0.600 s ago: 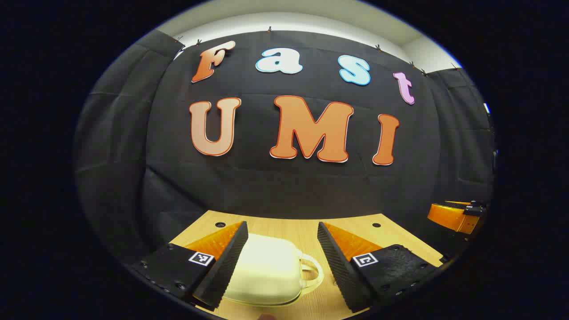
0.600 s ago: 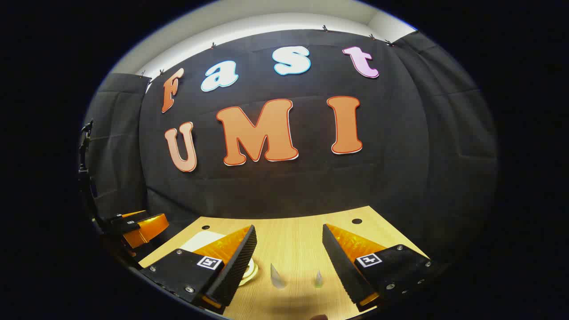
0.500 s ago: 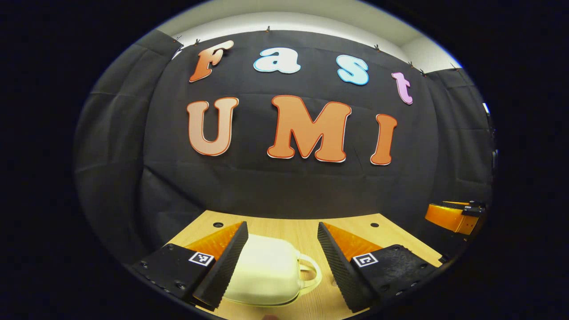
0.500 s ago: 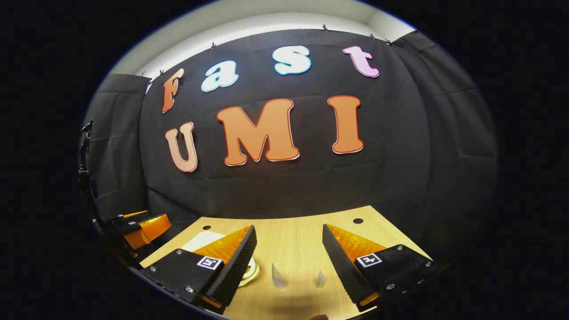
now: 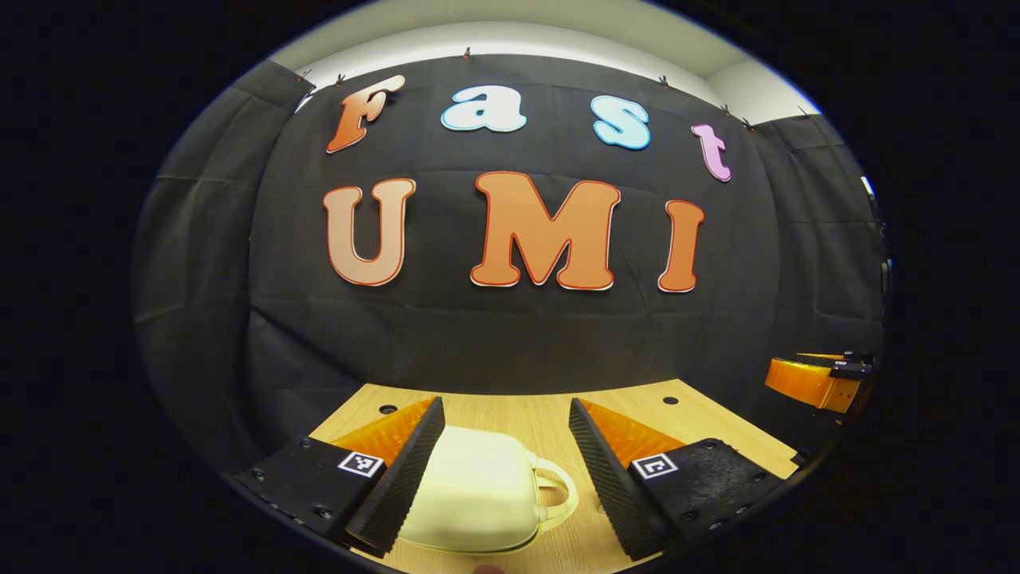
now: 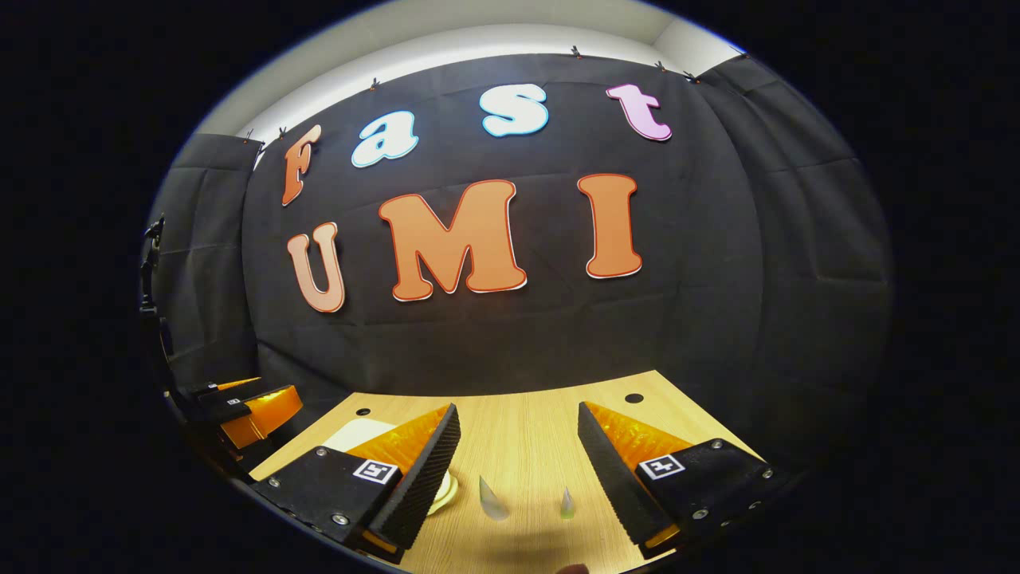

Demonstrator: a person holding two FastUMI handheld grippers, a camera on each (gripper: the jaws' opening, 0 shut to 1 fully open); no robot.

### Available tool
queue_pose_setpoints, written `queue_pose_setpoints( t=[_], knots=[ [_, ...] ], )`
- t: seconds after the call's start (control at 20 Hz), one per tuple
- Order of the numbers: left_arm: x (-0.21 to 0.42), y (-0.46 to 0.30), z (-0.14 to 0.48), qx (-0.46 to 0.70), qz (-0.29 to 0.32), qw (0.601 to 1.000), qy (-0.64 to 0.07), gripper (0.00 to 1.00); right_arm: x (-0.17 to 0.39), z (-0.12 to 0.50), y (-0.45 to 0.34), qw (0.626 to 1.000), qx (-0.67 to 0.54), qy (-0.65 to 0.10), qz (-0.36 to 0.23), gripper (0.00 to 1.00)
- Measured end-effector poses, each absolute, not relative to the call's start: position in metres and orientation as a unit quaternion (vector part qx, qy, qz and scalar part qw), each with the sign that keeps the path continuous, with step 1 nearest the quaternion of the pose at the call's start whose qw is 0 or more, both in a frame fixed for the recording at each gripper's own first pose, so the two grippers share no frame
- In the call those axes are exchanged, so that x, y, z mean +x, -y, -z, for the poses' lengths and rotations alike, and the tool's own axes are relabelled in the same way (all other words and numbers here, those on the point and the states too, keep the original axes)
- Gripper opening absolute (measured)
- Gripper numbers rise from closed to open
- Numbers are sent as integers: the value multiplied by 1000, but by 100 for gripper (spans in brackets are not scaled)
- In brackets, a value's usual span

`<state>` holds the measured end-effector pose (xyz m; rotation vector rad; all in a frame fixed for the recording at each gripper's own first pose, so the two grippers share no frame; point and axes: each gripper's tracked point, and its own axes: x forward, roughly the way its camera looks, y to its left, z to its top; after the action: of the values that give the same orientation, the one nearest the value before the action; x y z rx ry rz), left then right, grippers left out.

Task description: First open the suitcase, pack the skin care products into it, and then close the suitcase.

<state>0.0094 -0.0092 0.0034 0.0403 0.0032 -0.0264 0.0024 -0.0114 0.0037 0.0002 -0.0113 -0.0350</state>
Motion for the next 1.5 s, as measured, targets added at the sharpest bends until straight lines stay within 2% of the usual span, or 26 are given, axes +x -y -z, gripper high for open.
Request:
queue_pose_setpoints(
  t=[0.55, 0.8, 0.95, 1.25, 1.5],
  knots=[
    [18, 18, 5, 61, 20, 998, -9, 98, 2, 4, 20, 1000, 1, -5, 26, 94],
    [28, 30, 34, 134, 30, 990, -35, 95, 3, 16, 36, 999, 9, -18, 39, 94],
    [34, 41, 69, 182, 42, 980, -69, 98, 1, 28, 50, 998, 22, -33, 50, 94],
    [47, 66, 149, 310, 74, 939, -129, 99, -1, 46, 87, 995, 29, -57, 78, 95],
    [65, 76, 199, 453, 89, 875, -145, 98, 4, 56, 116, 991, 46, -80, 93, 94]
  ],
)
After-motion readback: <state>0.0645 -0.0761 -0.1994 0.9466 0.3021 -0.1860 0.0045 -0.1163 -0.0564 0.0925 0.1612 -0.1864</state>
